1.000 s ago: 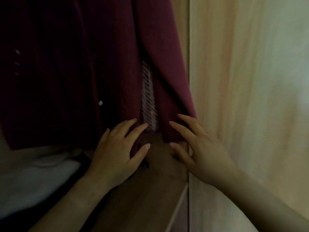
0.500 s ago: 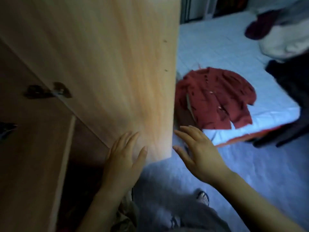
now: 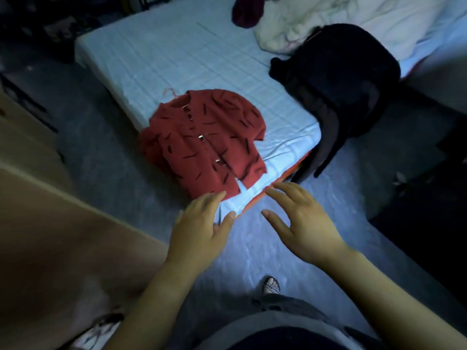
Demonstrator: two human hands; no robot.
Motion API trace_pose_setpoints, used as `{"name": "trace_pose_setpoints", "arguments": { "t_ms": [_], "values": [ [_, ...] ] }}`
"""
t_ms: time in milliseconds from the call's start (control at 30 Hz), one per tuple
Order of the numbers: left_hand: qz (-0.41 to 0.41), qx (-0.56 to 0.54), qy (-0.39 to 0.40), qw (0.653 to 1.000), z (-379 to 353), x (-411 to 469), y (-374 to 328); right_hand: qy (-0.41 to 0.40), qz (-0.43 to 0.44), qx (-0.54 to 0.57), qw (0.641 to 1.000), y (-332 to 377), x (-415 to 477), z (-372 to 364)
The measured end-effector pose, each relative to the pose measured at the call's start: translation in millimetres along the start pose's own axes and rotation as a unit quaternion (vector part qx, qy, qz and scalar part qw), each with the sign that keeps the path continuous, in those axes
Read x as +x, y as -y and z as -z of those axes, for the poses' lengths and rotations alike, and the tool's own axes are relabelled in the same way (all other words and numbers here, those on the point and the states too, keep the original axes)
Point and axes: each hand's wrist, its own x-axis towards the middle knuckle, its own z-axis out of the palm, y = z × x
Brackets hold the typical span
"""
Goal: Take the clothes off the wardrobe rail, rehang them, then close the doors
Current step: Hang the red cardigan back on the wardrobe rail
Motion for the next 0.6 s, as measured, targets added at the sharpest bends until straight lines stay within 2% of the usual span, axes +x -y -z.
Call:
{"name": "trace_pose_setpoints", "arguments": {
  "t_ms": [100, 200, 300, 467, 600],
  "values": [
    [-0.019, -0.001, 0.014, 1.0, -26.3, 65.3, -30.7, -0.012, -0.004, -0.019, 1.0, -42.6, 38.7, 24.5],
    [0.005, 0.011, 0.03, 0.999, -36.7, 120.5, -43.2, -0.003, -0.002, -0.016, 1.0, -72.6, 82.8, 35.7],
    [0.026, 0.026, 0.014, 0.999, -36.3, 163.7, -27.8, 0.02, 0.014, -0.006, 1.0, -90.5, 139.8, 32.0],
    [0.109, 0.052, -0.009, 0.993, -30.2, 237.6, 18.2, 0.051, 0.057, 0.008, 0.997, -99.1, 255.1, 13.5],
    [0.134, 0.049, 0.004, 0.99, -26.1, 309.5, 45.9, 0.055, 0.069, 0.013, 0.996, -101.9, 354.4, 18.3]
  ]
}}
